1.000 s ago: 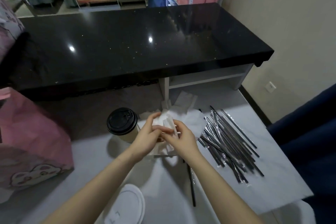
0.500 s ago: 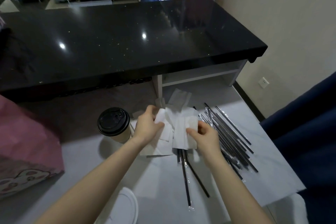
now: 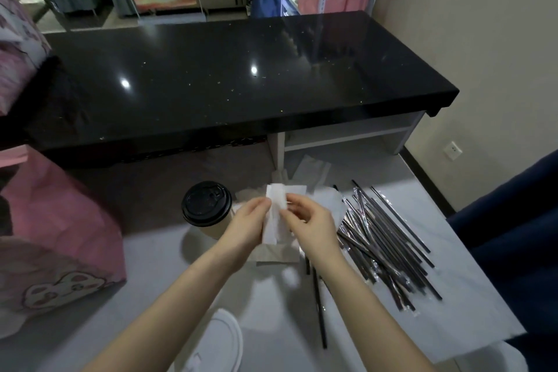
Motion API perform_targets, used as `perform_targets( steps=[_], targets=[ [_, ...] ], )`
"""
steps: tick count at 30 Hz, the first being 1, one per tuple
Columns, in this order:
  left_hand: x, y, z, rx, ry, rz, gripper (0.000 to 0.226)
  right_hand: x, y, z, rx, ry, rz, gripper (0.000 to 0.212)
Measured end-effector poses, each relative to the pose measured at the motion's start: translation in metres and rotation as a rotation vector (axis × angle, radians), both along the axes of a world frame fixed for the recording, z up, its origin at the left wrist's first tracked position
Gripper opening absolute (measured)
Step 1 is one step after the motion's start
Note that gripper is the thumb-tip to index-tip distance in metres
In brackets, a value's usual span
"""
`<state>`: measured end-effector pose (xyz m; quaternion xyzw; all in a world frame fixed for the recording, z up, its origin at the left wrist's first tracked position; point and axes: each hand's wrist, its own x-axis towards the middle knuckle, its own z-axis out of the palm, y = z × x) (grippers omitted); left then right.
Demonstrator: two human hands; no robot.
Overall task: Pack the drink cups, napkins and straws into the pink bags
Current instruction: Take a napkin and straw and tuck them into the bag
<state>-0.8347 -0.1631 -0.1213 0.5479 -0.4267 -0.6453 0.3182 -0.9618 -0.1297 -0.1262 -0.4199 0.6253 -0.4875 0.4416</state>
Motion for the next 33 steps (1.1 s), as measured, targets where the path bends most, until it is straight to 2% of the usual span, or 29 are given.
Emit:
perform_targets(
  steps=[2,5,7,9,12,16,18,21,24,28,33],
  targets=[
    [0.006,0.002,0.003,0.056,0.110,-0.014,0.033,0.007,0.003,-0.001,0.047,-0.120,0.091,0.033],
    [0.018,0.006,0.002,-0.078,-0.053,-0.010,0.034,0.004,0.009,-0.002,0.064,-0.279,0.168,0.040],
    [0.024,0.007,-0.001,-0.155,-0.172,0.044,0.026,-0.004,0.010,-0.003,0.054,-0.264,0.157,0.043],
    [0.032,0.008,-0.005,-0.242,-0.281,0.072,0.023,-0.015,0.009,-0.009,0.055,-0.072,0.077,0.037],
    [0.046,0.012,-0.006,-0.418,-0.465,0.050,0.022,-0.025,0.005,-0.023,0.100,0.383,0.058,0.022],
    [0.059,0.017,-0.007,-0.505,-0.554,0.049,0.023,-0.007,0.002,-0.046,0.041,0.967,0.449,0.052],
    [0.061,0.020,-0.006,-0.513,-0.565,0.057,0.023,0.002,0.003,-0.054,-0.015,1.121,0.475,0.052],
    [0.063,0.023,-0.003,-0.533,-0.580,0.054,0.023,0.008,0.005,-0.058,-0.099,1.112,0.395,0.032],
    [0.066,0.025,-0.002,-0.526,-0.590,0.067,0.024,0.009,0.008,-0.058,-0.195,0.999,0.280,0.013],
    [0.069,0.025,0.000,-0.489,-0.565,0.094,0.024,-0.002,0.014,-0.050,-0.156,0.818,0.165,0.015],
    [0.065,0.026,0.005,-0.406,-0.492,0.126,0.022,-0.010,0.021,-0.015,-0.214,0.516,-0.184,0.013]
  ],
)
